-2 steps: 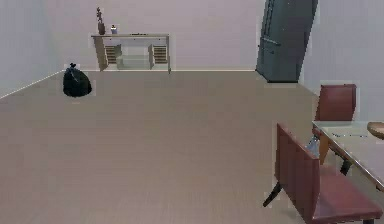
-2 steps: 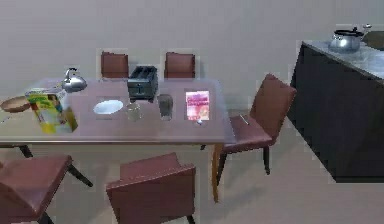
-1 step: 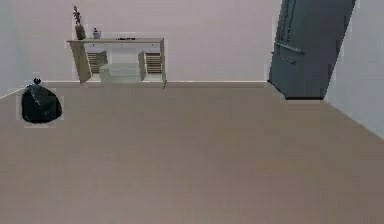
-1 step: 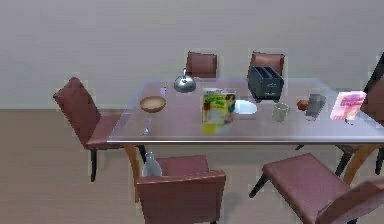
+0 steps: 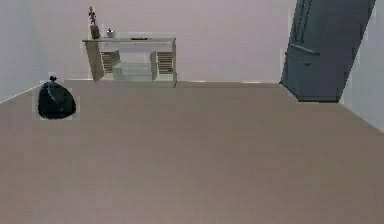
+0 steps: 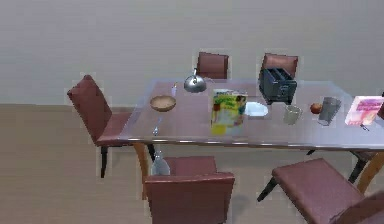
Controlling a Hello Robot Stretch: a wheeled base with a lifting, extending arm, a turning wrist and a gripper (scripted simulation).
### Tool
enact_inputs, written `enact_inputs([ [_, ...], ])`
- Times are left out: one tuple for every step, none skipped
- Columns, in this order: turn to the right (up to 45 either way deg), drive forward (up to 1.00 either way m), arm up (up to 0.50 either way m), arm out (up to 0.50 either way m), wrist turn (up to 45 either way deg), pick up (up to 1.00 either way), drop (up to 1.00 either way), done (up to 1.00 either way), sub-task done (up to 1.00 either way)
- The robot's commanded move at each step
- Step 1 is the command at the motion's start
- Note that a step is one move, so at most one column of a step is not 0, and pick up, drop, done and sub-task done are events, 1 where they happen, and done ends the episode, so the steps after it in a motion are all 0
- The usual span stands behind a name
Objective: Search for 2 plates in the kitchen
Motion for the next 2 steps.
enact_inputs([
  [0.0,1.00,0.00,0.00,0.0,0.00,0.00,0.00,0.00],
  [0.0,1.00,0.00,0.00,0.0,0.00,0.00,0.00,0.00],
])
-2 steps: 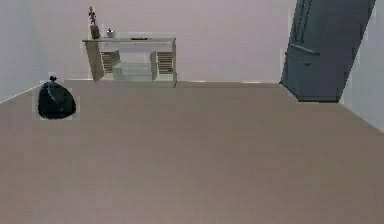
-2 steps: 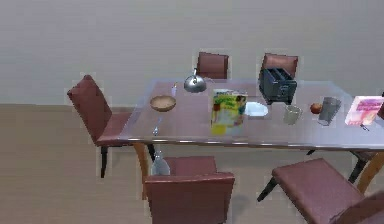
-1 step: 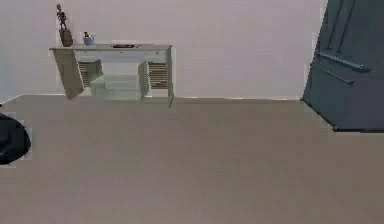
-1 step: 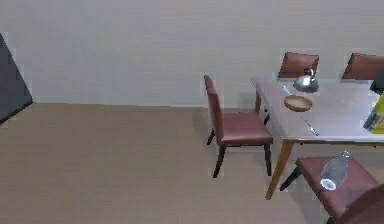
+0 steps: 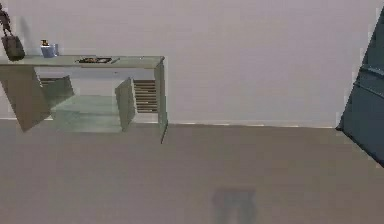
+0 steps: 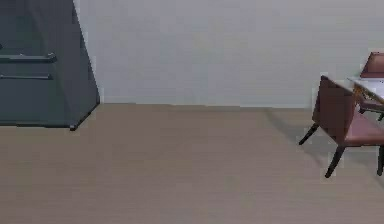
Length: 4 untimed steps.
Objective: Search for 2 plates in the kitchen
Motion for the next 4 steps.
enact_inputs([
  [0.0,1.00,0.00,0.00,0.0,0.00,0.00,0.00,0.00],
  [0.0,0.55,0.00,0.00,0.0,0.00,0.00,0.00,0.00],
  [-45.0,0.00,0.00,0.00,0.0,0.00,0.00,0.00,0.00],
  [-9.0,0.00,0.00,0.00,0.0,0.00,0.00,0.00,0.00],
])
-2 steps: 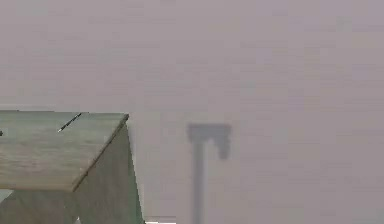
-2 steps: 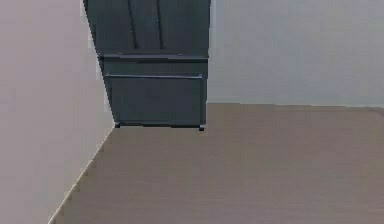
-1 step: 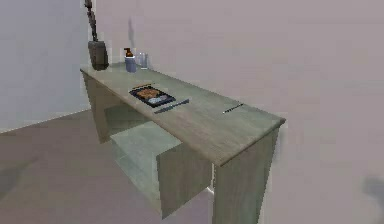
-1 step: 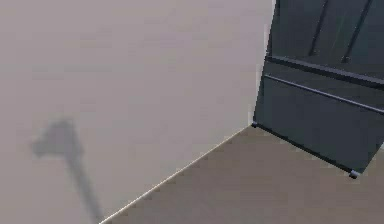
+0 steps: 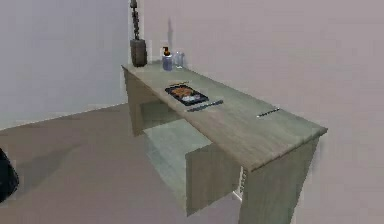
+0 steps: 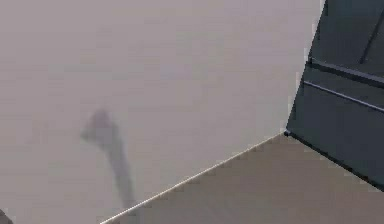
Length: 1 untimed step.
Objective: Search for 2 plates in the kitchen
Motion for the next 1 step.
enact_inputs([
  [0.0,0.00,0.00,0.00,0.0,0.00,0.00,1.00,0.00],
])
